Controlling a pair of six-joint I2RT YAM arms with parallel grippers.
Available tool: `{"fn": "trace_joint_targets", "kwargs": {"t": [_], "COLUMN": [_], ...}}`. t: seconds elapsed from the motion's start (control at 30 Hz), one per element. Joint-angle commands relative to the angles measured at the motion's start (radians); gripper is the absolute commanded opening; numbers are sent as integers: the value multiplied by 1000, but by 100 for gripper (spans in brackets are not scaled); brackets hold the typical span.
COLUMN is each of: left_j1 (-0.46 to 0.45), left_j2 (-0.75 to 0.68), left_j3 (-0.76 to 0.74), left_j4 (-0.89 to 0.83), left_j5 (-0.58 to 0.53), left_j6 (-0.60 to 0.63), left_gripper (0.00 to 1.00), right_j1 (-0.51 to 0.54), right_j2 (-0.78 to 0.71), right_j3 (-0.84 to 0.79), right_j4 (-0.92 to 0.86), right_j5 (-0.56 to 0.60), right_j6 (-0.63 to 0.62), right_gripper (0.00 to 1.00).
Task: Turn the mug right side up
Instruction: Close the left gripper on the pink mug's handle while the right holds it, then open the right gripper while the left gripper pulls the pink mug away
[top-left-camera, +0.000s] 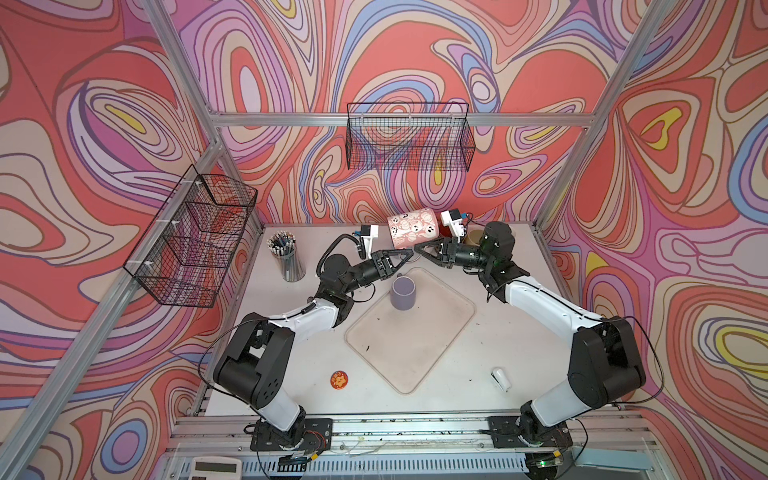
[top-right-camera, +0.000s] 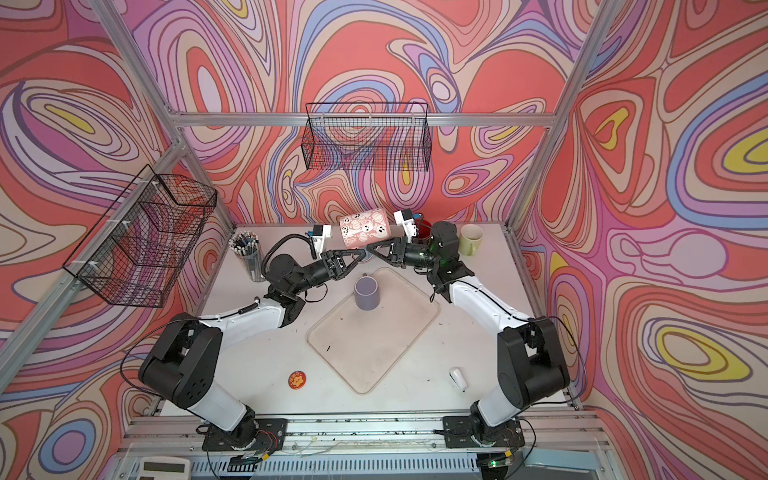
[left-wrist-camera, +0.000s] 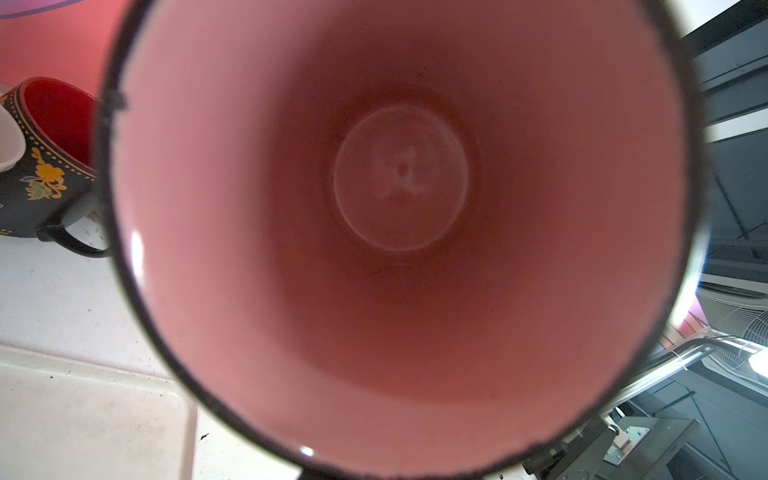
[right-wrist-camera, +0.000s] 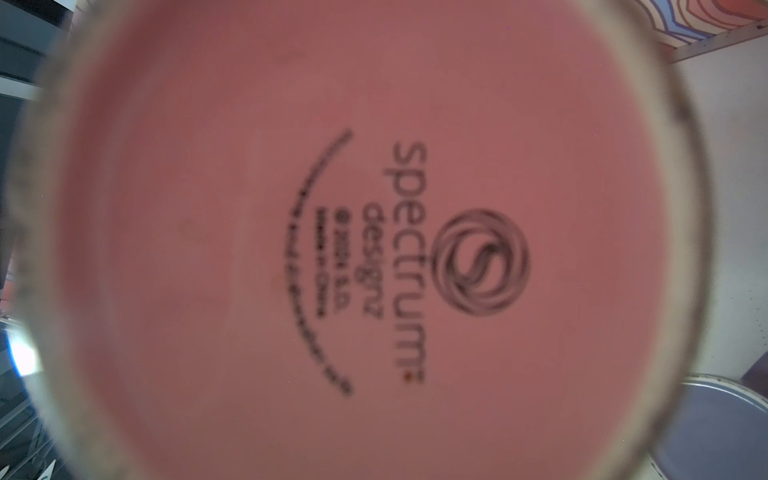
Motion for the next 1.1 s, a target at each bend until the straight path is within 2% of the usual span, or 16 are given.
{"fn": "trace_joint_targets", "kwargs": {"t": [0.0, 0.07, 0.13, 0.37, 0.47, 0.67, 0.87, 1.07], "left_j1": [5, 5, 5, 27, 52, 109, 121, 123], "left_j2": [-14, -33, -57, -196, -249, -317, -438, -514], "left_j3": [10, 4, -5, -52, -73, -113, -89, -117], "left_j4": [40, 3, -35, -210, -267, -322, -691, -830], "left_j5": [-16, -22, -31, -99, -121, -127, -215, -311], "left_j6": [17, 39, 67, 190, 215, 218, 382, 423], "left_gripper": [0, 0, 0, 0, 0, 0, 0, 0], "right_j1": [2, 3, 3, 3, 2, 2, 3, 2], "right_j2": [-16, -21, -27, -73, -102, -129, -139, -132], "right_j3": [-6, -11, -15, -38, -44, -44, -23, -33], "right_j4": [40, 28, 23, -59, -152, -285, -375, -360], "right_j5": [-11, -7, -3, 26, 57, 117, 173, 178], "right_j6": [-65, -76, -88, -154, -220, -300, -358, -348], "right_gripper": [11, 27, 38, 56, 60, 62, 62, 63]}}
